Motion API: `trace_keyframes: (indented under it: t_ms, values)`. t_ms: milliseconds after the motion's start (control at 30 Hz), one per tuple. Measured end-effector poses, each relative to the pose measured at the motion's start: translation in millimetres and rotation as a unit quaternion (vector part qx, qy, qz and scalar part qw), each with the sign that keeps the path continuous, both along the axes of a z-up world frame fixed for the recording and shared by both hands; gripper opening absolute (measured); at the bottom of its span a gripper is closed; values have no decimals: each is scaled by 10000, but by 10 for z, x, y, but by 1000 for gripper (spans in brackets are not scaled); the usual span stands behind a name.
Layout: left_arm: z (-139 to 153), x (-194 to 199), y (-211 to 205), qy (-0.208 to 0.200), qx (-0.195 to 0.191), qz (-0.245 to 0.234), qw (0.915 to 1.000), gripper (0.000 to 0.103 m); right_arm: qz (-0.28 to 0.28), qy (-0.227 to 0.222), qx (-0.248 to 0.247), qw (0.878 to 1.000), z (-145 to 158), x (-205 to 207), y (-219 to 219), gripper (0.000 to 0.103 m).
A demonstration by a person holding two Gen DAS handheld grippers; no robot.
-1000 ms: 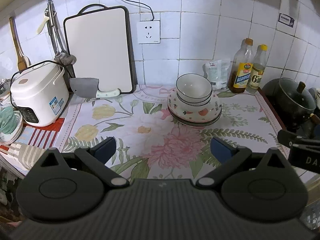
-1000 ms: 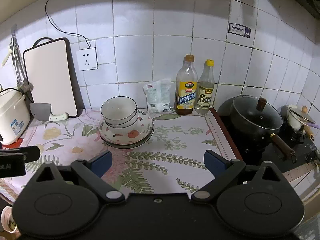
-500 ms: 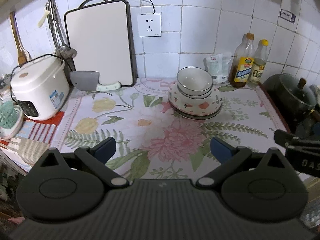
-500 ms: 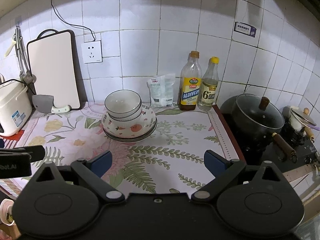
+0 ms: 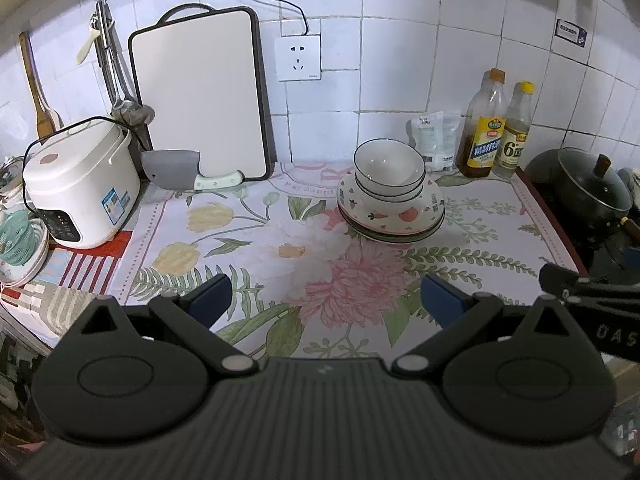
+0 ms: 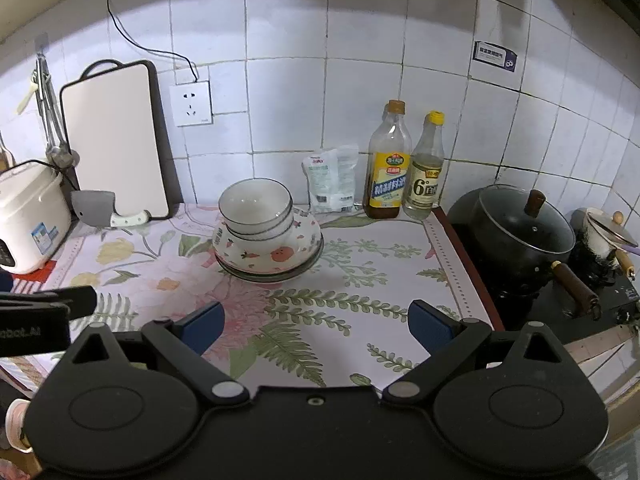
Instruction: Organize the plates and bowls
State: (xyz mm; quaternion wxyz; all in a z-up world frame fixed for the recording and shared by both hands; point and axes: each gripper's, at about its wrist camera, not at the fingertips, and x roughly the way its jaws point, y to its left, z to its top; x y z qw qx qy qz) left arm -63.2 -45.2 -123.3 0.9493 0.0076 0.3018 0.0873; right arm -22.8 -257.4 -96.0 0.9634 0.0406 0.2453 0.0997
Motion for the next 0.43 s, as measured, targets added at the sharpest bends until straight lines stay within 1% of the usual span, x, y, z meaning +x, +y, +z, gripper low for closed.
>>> trace_keyframes:
  t_ms: [200, 300, 433]
  values:
    - [-19, -17, 93, -31, -180, 66, 9998, 102, -50, -5, 7, 10000, -10, -11, 18, 100]
    - [-2, -41, 115, -125, -184, 105, 9997, 102, -48, 28, 16, 10000, -23, -12, 30, 100]
    - [8, -55, 134, -112, -188, 102, 9997, 102, -38, 41, -26, 10000, -31, -22, 55, 100]
